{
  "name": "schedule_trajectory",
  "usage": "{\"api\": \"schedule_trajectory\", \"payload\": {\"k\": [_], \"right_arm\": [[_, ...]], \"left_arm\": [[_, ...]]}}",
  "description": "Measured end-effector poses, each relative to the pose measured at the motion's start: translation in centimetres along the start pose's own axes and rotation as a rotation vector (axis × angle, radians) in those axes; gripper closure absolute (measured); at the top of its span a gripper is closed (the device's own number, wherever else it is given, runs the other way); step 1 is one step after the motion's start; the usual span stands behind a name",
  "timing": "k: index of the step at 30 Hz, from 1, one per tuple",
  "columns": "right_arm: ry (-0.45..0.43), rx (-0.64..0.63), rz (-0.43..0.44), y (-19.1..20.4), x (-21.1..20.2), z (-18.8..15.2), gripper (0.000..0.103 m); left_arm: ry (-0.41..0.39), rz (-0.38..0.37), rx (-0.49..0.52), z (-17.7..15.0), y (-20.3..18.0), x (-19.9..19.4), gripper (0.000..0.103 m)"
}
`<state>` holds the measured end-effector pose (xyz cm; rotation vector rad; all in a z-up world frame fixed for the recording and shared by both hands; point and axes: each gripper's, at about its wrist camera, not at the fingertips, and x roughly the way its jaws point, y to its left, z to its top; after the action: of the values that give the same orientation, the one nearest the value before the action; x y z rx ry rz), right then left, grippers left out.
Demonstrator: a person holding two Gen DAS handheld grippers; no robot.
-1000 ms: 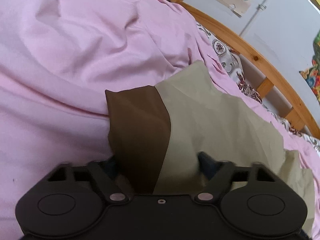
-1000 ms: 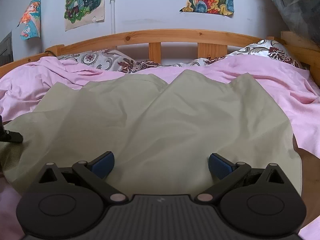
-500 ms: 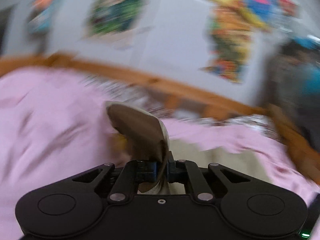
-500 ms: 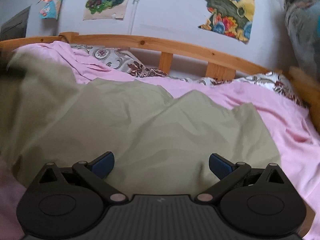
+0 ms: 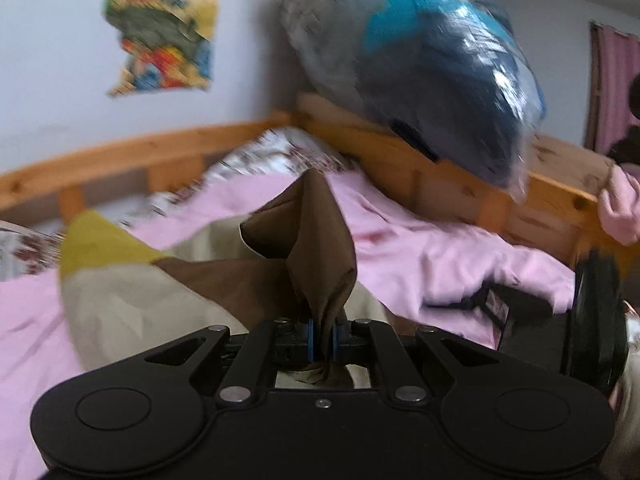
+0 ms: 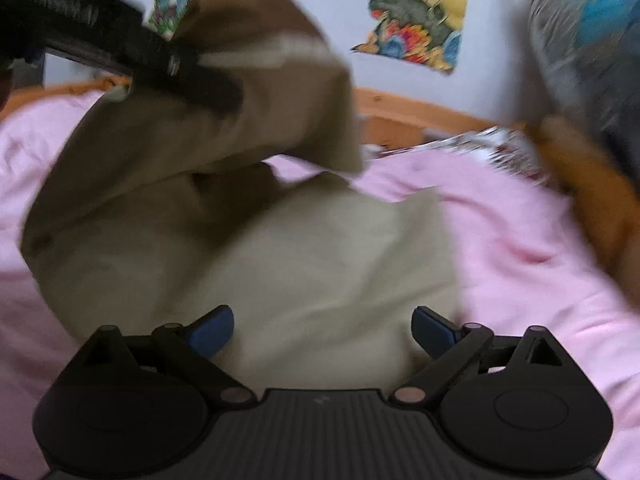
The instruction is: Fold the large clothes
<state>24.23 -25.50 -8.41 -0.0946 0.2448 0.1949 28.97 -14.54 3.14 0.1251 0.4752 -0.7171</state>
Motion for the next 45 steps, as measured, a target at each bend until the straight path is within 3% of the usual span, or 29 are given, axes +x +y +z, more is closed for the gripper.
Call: {"api": "schedule_trajectory", "payload": {"k": [3,5,8,13,17,22,27,30,33,37,41,45], "right_arm": [[0.007,-0.033,-0.127,-3.4,-0.3,-0.1,0.010],[0.005,0.044,-0.192,-6.3,-0.4,-0.1,0.011],[-0.012,0.215,-0.223,-10.2,-0.9,-0.2,0.017],[-0.064,0.431,-0.149,-13.8,-1.7,-1.2,0.029],[-0.081,0.513,-0.041,-14.5,-1.5,-1.5,0.036],[-0.041,0.524,0.009,-13.8,-0.3,-1.7,0.049],[0.018,0.620,0.125,-13.8,1.2,-3.0,0.061],[0.023,0.635,0.172,-13.5,1.7,-3.1,0.089],[-0.010,0.550,0.116,-12.4,1.0,-2.6,0.099],[-0.023,0.483,0.023,-11.6,0.2,-2.4,0.100],[0.020,0.512,0.010,-12.0,0.9,-3.3,0.100],[0.017,0.527,0.015,-12.2,1.1,-3.5,0.100]], "left_arm": [[0.049,-0.083,-0.006,-0.7,0.1,2.2,0.096],[0.081,-0.125,0.033,-1.2,-0.5,3.5,0.096],[0.127,-0.181,0.103,-2.1,-1.7,5.2,0.095],[0.227,-0.312,0.171,-3.9,-3.7,8.8,0.093],[0.277,-0.348,0.210,-5.7,-5.2,11.3,0.091],[0.256,-0.374,0.155,-5.5,-4.4,10.8,0.087],[0.246,-0.386,0.145,-5.3,-4.2,10.0,0.087],[0.234,-0.391,0.144,-5.0,-4.3,9.4,0.083],[0.195,-0.417,0.119,-4.3,-3.9,8.0,0.076],[0.121,-0.457,0.041,-2.7,-2.5,4.9,0.065],[0.020,-0.386,-0.044,-1.1,-0.3,1.8,0.045],[-0.115,-0.158,-0.107,-0.1,2.5,0.6,0.033]]}}
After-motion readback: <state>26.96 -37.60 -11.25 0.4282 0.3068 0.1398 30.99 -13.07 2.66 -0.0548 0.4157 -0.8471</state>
